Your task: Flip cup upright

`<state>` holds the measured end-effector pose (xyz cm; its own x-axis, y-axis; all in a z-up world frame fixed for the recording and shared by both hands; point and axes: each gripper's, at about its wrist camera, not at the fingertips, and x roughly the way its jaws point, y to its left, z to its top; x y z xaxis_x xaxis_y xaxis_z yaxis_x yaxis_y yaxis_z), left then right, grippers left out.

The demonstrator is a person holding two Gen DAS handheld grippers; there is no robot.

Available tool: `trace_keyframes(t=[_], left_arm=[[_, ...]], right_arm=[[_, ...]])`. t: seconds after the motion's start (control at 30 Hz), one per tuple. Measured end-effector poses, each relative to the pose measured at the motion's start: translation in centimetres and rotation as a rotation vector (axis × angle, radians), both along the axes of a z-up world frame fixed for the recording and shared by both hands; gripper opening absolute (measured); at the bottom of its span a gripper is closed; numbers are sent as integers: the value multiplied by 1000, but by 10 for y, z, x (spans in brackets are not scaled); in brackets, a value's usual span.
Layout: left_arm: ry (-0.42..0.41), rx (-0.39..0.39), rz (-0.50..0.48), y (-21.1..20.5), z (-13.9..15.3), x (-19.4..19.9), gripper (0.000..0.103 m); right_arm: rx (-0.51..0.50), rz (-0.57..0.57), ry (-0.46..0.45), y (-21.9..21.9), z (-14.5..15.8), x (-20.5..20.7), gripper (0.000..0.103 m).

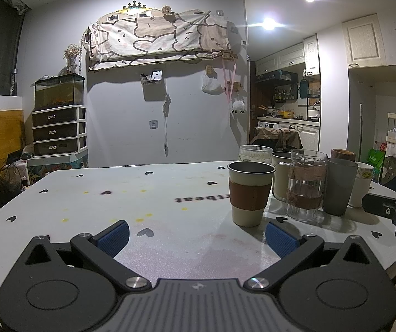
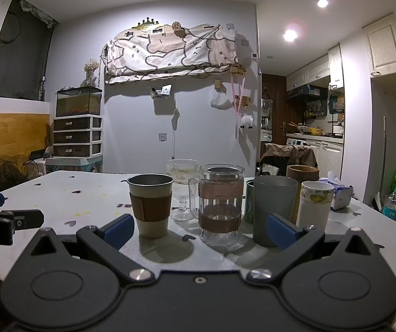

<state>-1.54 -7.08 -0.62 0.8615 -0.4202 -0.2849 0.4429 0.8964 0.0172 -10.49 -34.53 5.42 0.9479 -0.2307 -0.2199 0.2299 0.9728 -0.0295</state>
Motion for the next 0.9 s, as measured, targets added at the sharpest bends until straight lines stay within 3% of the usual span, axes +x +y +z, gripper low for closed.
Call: trace_keyframes(t=[0.9], left_arm=[[-1, 0, 0, 0, -1, 0, 103]], right_arm=[[3, -4, -3, 0, 0, -1, 103]])
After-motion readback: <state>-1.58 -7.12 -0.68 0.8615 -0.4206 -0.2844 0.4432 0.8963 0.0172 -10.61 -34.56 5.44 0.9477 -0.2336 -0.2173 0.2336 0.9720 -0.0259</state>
